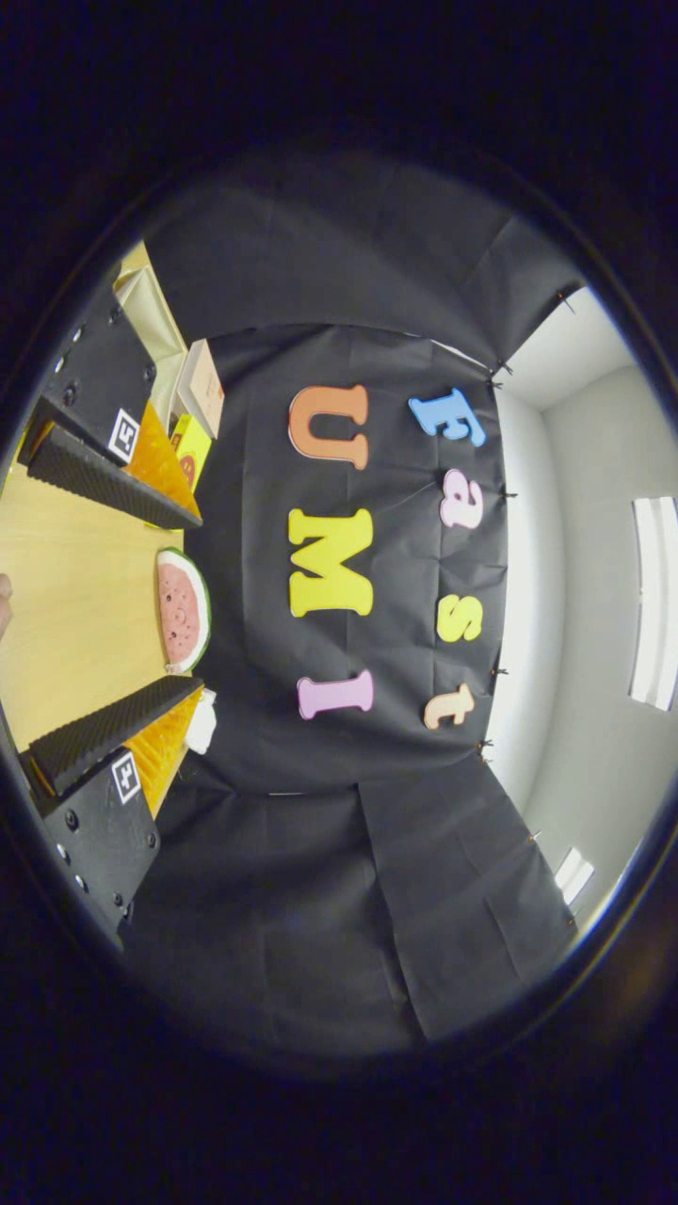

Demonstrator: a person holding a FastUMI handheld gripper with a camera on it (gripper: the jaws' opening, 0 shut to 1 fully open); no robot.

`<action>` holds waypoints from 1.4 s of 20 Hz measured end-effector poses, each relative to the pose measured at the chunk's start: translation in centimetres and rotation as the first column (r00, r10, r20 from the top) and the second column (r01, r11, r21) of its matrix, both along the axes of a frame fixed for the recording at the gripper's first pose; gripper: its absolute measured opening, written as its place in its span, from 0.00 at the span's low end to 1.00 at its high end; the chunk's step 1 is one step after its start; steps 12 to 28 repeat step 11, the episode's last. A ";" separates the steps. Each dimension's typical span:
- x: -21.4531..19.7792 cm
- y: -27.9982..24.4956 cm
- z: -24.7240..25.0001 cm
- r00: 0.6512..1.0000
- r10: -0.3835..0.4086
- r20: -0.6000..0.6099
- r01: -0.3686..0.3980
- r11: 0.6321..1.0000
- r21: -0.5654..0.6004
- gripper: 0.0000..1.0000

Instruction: Open the storage box then place both shoes into the box .Put the left shoe in first, then the right shoe, with the right side of both shoes facing outward in a uniform manner.

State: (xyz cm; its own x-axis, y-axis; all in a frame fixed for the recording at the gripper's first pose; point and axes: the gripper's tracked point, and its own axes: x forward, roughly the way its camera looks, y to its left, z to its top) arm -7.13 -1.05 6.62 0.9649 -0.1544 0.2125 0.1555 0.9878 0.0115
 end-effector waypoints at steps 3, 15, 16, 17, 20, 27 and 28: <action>-0.6 0.0 -0.7 1.000 0.007 0.006 -0.007 1.000 0.002 0.95; 0.6 1.2 -2.5 0.998 0.047 -0.031 -0.047 0.999 0.027 0.95; 0.6 1.2 -2.5 0.998 0.047 -0.031 -0.047 0.999 0.027 0.95; 0.6 1.2 -2.5 0.998 0.047 -0.031 -0.047 0.999 0.027 0.95; 0.6 1.2 -2.5 0.998 0.047 -0.031 -0.047 0.999 0.027 0.95; 0.6 1.2 -2.5 0.998 0.047 -0.031 -0.047 0.999 0.027 0.95; 0.6 1.2 -2.5 0.998 0.047 -0.031 -0.047 0.999 0.027 0.95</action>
